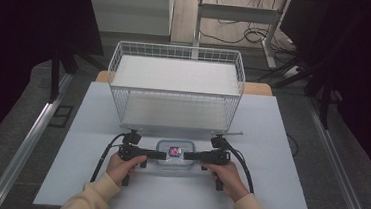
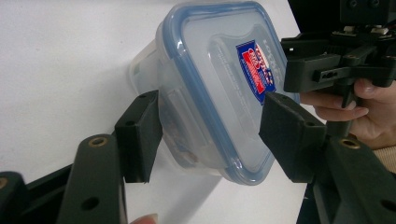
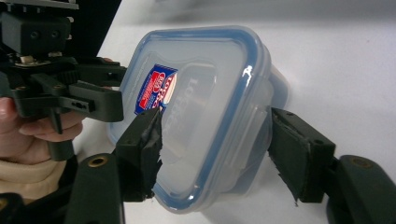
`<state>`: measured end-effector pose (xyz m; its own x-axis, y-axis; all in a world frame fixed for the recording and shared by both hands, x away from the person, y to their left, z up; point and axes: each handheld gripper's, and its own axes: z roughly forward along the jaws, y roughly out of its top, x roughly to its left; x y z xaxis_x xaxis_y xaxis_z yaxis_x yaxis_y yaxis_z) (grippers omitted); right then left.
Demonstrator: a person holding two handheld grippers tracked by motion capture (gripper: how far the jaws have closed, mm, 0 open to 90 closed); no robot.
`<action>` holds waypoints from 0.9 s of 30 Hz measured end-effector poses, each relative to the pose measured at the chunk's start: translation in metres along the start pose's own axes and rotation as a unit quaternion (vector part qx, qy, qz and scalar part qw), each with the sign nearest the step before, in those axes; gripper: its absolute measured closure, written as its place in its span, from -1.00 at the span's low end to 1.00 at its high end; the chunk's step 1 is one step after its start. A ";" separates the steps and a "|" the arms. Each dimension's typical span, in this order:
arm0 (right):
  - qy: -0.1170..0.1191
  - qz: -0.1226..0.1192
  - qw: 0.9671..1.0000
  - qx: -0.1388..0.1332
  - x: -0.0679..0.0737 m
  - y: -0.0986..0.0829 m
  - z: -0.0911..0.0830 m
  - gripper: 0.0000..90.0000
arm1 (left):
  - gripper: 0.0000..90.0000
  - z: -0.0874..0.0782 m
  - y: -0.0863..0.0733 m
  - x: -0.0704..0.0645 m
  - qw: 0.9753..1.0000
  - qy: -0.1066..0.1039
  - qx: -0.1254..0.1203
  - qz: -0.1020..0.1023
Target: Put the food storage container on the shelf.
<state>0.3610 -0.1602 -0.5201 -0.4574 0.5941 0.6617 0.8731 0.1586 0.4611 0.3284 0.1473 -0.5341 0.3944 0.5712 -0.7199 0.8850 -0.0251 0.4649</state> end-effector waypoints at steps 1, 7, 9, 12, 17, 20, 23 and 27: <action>0.005 0.006 1.000 -0.002 -0.002 0.000 -0.001 -0.11 | -0.09 -0.001 0.000 0.000 1.000 0.000 0.000 0.000; 0.015 0.012 1.000 -0.009 -0.003 -0.003 -0.005 -0.04 | -0.02 -0.003 0.000 0.000 1.000 0.000 -0.004 -0.002; 0.018 0.012 1.000 -0.011 -0.002 -0.004 -0.006 0.01 | -0.01 -0.005 -0.001 -0.001 1.000 0.001 -0.008 0.002; 0.025 0.014 0.999 -0.017 -0.002 -0.006 -0.008 0.07 | 0.05 -0.006 -0.002 -0.001 1.000 -0.003 -0.014 -0.002; 0.028 0.008 0.999 -0.022 -0.002 -0.009 -0.010 0.11 | 0.08 -0.008 -0.005 -0.003 1.000 -0.006 -0.021 -0.002; 0.026 0.009 0.999 -0.023 -0.001 -0.010 -0.011 0.12 | 0.09 -0.009 -0.005 -0.003 1.000 -0.007 -0.022 -0.003; 0.028 0.015 0.999 -0.022 0.000 -0.010 -0.012 0.13 | 0.10 -0.009 -0.005 -0.004 1.000 -0.005 -0.022 0.000; 0.026 0.018 0.999 -0.025 0.000 -0.010 -0.012 0.14 | 0.10 -0.009 -0.005 -0.004 1.000 -0.004 -0.023 0.001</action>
<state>0.3501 -0.1709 -0.5175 -0.4345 0.5562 0.7084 0.8806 0.0972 0.4638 0.3196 0.1527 -0.5287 0.3980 0.5652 -0.7226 0.8720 0.0117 0.4894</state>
